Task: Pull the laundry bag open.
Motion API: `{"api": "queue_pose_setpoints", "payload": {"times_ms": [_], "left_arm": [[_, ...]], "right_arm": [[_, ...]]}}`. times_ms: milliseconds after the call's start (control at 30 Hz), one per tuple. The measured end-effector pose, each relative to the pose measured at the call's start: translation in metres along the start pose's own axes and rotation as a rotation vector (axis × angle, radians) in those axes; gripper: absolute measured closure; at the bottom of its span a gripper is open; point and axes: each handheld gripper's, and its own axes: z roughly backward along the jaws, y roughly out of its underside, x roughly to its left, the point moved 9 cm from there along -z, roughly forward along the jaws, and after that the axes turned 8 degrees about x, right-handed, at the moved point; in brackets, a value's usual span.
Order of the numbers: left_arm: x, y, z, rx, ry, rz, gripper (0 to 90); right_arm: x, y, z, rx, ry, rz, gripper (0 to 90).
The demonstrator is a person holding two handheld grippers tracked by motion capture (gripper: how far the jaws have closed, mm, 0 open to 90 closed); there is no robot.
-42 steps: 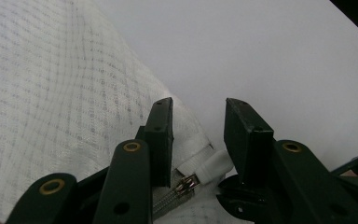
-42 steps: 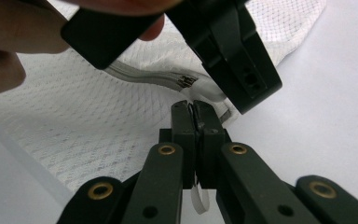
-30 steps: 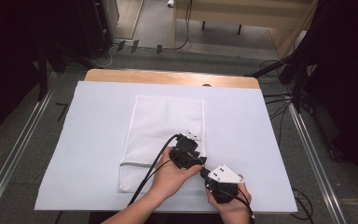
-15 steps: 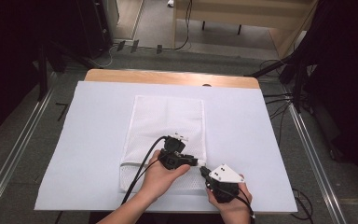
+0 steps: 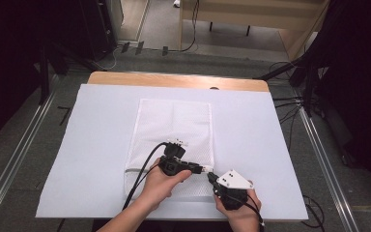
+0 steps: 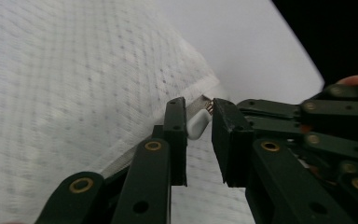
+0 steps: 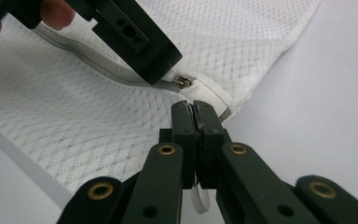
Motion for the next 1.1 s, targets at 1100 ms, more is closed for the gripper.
{"api": "queue_pose_setpoints", "payload": {"times_ms": [1100], "left_arm": [[0.008, 0.007, 0.005, -0.023, -0.083, -0.135, 87.9]], "right_arm": [[-0.001, -0.012, 0.012, -0.036, 0.029, -0.018, 90.0]]}}
